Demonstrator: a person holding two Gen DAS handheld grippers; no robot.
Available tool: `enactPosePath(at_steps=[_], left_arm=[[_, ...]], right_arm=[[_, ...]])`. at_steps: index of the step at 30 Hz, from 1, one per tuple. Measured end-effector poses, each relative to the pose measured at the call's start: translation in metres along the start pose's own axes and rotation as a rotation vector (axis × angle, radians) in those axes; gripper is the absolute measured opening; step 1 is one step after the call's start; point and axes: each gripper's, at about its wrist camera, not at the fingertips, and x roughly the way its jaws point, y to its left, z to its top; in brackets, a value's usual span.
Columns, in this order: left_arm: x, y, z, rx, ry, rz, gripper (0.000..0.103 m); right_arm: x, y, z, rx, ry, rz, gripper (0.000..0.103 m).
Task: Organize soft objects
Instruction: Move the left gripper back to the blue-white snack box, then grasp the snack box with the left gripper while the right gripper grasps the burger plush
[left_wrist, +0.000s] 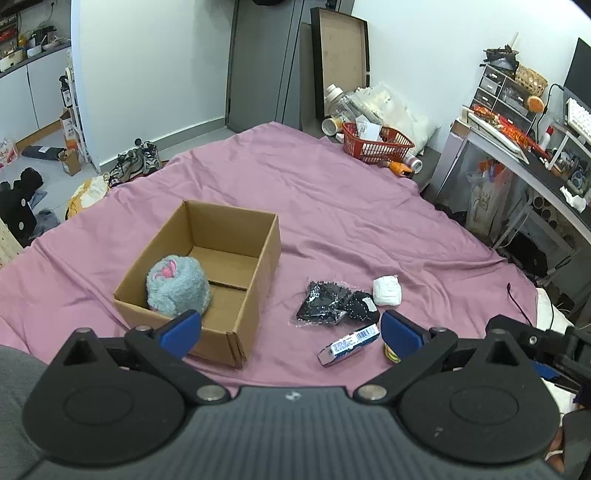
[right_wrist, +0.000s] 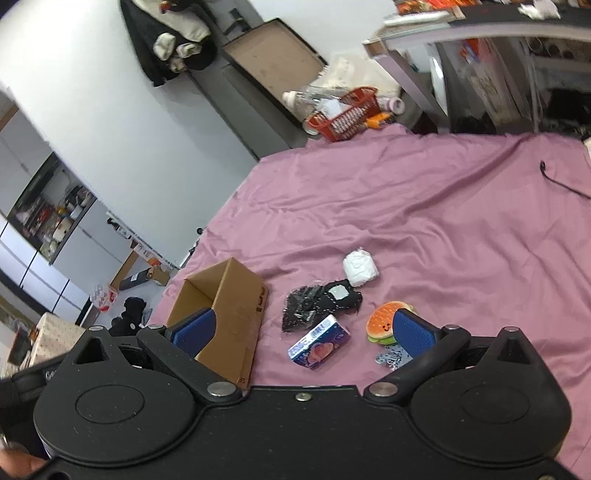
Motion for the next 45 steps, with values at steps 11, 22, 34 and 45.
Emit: enactPosePath(at_steps=[11,22,34,45], left_arm=[[0.048,-0.013,-0.019,0.082,0.021,-0.038,0.100],[0.103,-0.032,-0.033,0.126,0.069,-0.064,0.094],[0.158,-0.047,-0.047,0.120,0.159,-0.089,0.078],[0.193,-0.048,-0.051,0.093,0.196,-0.084,0.052]], right_arm=[[0.041,-0.048,-0.014,0.210,0.047,-0.012,0.103],[0.074,-0.079,-0.014,0.363,0.108,0.015,0.101],[0.104,-0.097,-0.015,0.447,0.166,0.015,0.082],[0.124,-0.106,-0.017,0.466,0.211,-0.031,0.081]])
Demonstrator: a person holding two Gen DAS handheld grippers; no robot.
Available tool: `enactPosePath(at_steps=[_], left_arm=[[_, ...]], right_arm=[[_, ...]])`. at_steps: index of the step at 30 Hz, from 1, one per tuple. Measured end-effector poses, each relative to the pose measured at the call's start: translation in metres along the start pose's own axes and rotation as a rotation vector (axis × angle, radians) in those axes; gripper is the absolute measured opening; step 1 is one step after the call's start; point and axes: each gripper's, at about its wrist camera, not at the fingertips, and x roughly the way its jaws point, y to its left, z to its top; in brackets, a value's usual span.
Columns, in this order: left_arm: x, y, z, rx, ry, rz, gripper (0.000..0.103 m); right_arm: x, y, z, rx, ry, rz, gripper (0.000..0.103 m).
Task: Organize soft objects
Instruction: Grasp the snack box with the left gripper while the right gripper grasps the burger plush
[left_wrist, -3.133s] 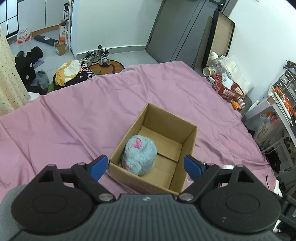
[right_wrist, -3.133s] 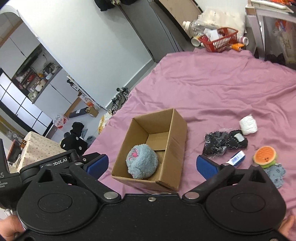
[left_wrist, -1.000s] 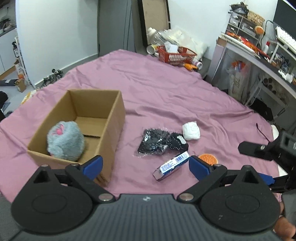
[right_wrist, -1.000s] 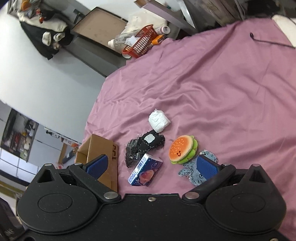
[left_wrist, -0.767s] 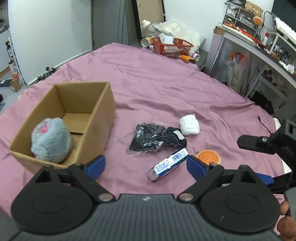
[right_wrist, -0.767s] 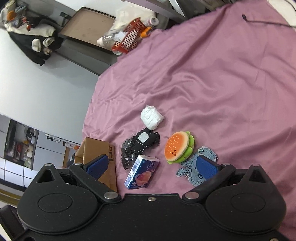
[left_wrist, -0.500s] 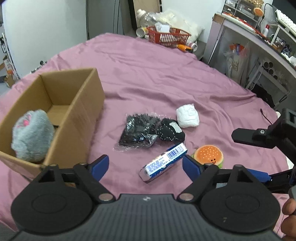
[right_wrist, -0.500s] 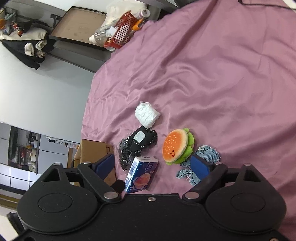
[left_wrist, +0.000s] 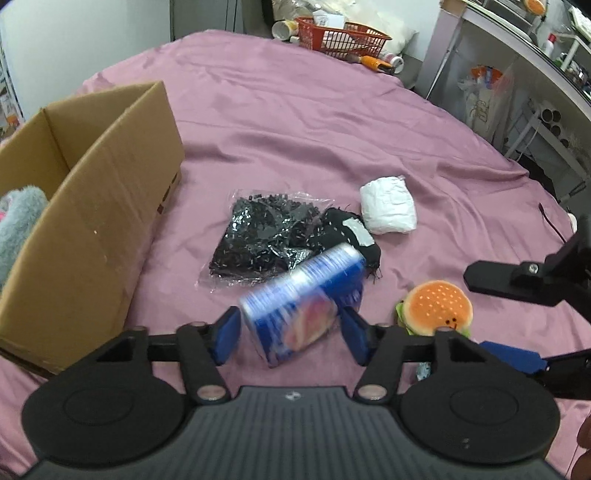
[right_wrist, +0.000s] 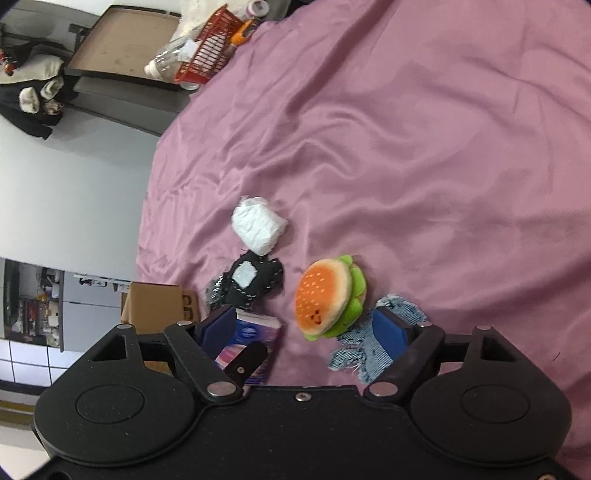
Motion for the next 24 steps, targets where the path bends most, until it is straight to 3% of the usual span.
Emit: enactPosePath(at_steps=[4,12,18,21,23,24], left_arm=[[0.002,0.003,0.000,-0.019,-0.014,-0.016,0.047],[-0.005,0.004,0.003,-0.074,-0.049,-0.084,0.023],[-0.020,0.007,0.003,-0.092,-0.072,-0.113,0.018],[-0.027,0.011,0.005,-0.108,-0.083,-0.110,0.018],[-0.034,0.013,0.006,-0.117,-0.085,-0.111,0.018],[-0.037,0.014,0.007,-0.119,-0.088,-0.110,0.018]], right_arm=[[0.003,0.000,0.000,-0.001,0.001,-0.015,0.081],[0.006,0.000,0.001,-0.002,-0.007,-0.037,0.079],[0.011,0.001,0.001,-0.008,-0.013,-0.061,0.073],[0.017,0.002,0.000,-0.013,-0.012,-0.083,0.063],[0.021,0.002,0.000,-0.013,-0.001,-0.087,0.037],[0.023,0.001,0.000,-0.005,0.009,-0.087,0.031]])
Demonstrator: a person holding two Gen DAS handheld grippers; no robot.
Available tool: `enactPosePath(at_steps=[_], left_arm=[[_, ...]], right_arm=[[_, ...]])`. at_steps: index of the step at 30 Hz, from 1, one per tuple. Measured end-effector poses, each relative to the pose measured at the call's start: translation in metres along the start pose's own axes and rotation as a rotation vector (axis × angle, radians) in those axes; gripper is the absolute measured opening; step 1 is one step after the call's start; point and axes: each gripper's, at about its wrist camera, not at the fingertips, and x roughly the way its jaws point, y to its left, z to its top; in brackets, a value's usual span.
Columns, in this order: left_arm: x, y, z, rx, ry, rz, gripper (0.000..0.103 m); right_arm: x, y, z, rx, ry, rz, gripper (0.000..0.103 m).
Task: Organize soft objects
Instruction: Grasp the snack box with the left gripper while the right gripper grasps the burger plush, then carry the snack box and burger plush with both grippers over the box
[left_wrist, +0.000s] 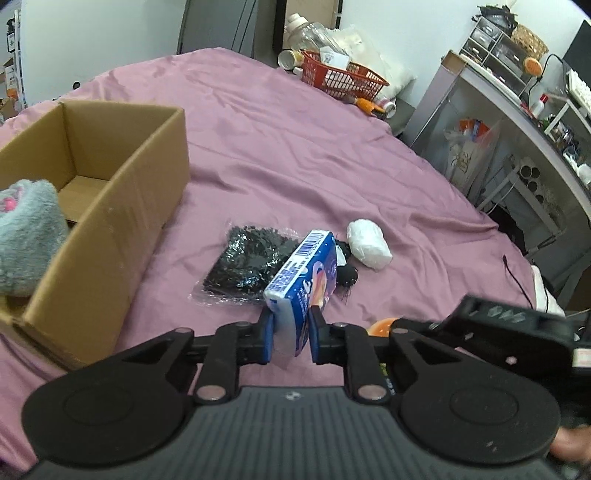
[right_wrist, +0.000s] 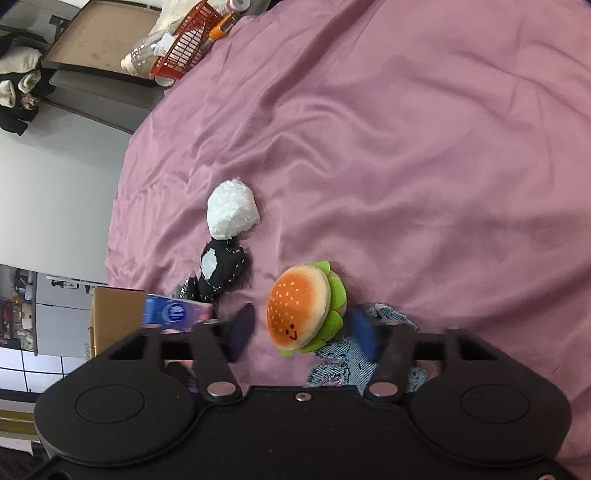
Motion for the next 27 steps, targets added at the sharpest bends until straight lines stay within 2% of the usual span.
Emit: enactPosePath(at_steps=[2,4,16,27], left_arm=[[-0.008,0.000,0.003,-0.001,-0.011,0.003,0.018],[-0.018,0.000,0.006,-0.002,-0.025,0.004,0.018],[-0.080,0.011,0.016,-0.004,-0.118,0.022,0.018],[-0.128,0.042,0.037,-0.070,-0.188,0.058,0.018]], right_arm=[[-0.003,-0.001,-0.003,0.001,-0.012,0.007,0.023],[-0.011,0.002,-0.005,-0.015,-0.038,0.024,0.021],[-0.046,0.026,-0.024,-0.128,-0.101,0.103,0.021],[-0.071,0.065,-0.044,-0.234,-0.156,0.089,0.021]])
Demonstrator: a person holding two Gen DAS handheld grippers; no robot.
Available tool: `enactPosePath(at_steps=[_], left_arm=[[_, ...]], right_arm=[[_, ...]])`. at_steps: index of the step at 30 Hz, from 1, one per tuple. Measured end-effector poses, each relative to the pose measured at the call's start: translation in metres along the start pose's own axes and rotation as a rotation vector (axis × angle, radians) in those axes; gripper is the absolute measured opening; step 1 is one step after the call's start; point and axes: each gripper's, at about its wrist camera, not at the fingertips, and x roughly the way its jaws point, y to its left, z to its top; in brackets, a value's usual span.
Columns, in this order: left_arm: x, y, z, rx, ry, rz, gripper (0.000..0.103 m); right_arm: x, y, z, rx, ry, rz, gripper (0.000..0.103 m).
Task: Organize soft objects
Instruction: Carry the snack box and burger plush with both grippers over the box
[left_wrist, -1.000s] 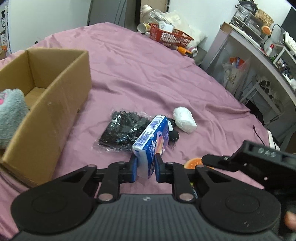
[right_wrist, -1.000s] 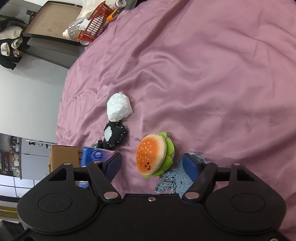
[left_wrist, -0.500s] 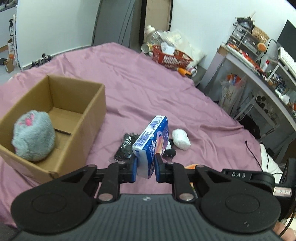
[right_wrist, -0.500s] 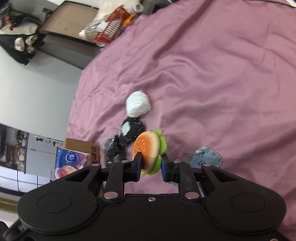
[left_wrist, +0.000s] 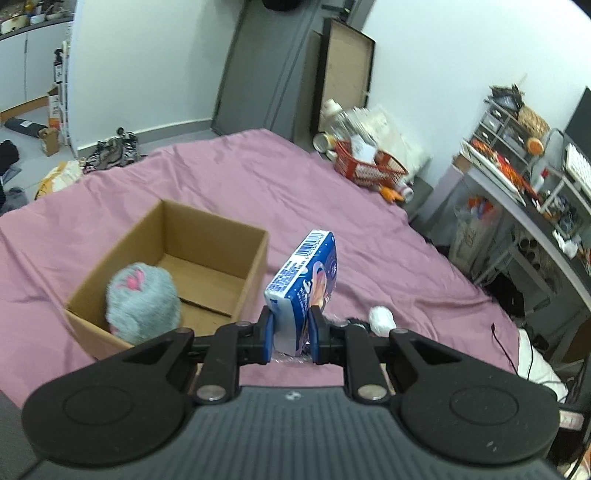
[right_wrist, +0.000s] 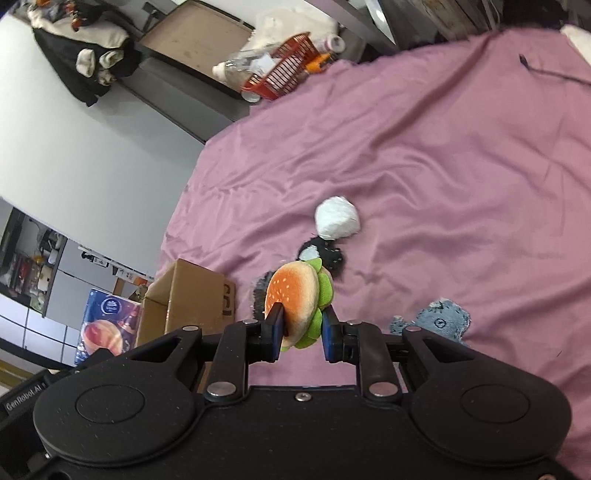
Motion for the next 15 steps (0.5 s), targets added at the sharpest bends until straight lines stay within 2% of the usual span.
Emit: enactPosePath(at_steps=[7,15], left_arm=[[-0.017,0.028,0.011,-0.038,-0.017,0.017,0.018],[-0.021,0.055,0.016,-0.096,-0.005,0.002,0.018]], right_arm=[[-0.009,0.029,-0.010,-0.034,-0.017,0.022,0.021],[-0.013,0.076,-0.019,-0.092,-0.023,0.050,0.021]])
